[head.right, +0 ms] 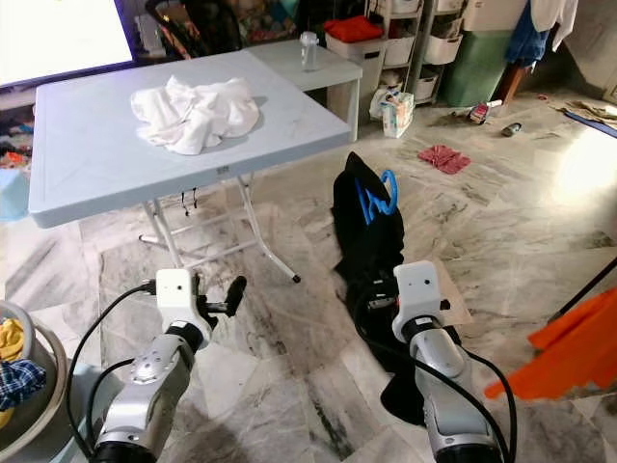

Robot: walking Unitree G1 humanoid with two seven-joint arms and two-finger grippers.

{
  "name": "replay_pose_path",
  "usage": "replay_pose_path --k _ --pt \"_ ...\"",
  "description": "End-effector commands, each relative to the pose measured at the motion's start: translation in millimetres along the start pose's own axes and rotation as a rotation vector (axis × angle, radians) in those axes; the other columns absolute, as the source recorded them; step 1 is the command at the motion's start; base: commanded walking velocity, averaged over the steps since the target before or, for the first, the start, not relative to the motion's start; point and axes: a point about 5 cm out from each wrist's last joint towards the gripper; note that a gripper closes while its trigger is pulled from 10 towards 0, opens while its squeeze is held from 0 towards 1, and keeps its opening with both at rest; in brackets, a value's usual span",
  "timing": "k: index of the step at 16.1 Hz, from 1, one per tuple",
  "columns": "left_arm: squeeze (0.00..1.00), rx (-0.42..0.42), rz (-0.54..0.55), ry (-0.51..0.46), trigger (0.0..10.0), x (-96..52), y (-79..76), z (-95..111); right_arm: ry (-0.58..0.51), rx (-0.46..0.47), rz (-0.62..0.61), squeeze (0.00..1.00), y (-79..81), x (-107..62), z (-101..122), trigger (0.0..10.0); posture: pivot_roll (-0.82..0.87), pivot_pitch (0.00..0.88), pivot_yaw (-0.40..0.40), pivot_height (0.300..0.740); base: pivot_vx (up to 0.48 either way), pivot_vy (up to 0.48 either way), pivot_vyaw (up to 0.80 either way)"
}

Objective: Hang hanger

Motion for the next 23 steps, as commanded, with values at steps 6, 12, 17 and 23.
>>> replay_pose_path --k 6,12,17,23 --pt "0.0 -0.013 -0.023 -0.015 10.0 -1.9 -0.9 2.8 -0.064 -0.003 0.003 0.0 1.0 0.2 13.7 10.0 0.0 0.0 -0.029 0.74 0.308 0.0 0.0" --pt "0.0 -0.007 -0.014 -0.001 10.0 -2.7 -0.4 1.3 -0.063 -0.008 0.012 0.0 2.4 -0.1 13.7 10.0 0.0 0.0 -0.031 0.74 0.26 0.0 0.0" --pt "0.0 0.045 0.042 0.001 10.0 -0.1 3.9 2.3 -0.062 -0.01 0.021 0.0 4.4 0.1 14.0 10.0 0.0 0.001 -0.032 0.74 0.0 0.0 0.0" --pt "0.0 0.052 0.039 -0.028 10.0 4.1 2.2 14.8 -0.065 0.001 0.026 0.0 8.9 5.8 14.7 10.0 0.02 0.0 -0.023 0.74 0.0 0.0 0.0"
Point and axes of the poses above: a point about 5 cm out from each wrist's last joint towards the gripper, its own x axis pointing out of the wrist towards the gripper, its own z axis along the axis of the wrist's last joint, y = z × x, and after that the axes turned 5 degrees about -x, right-handed
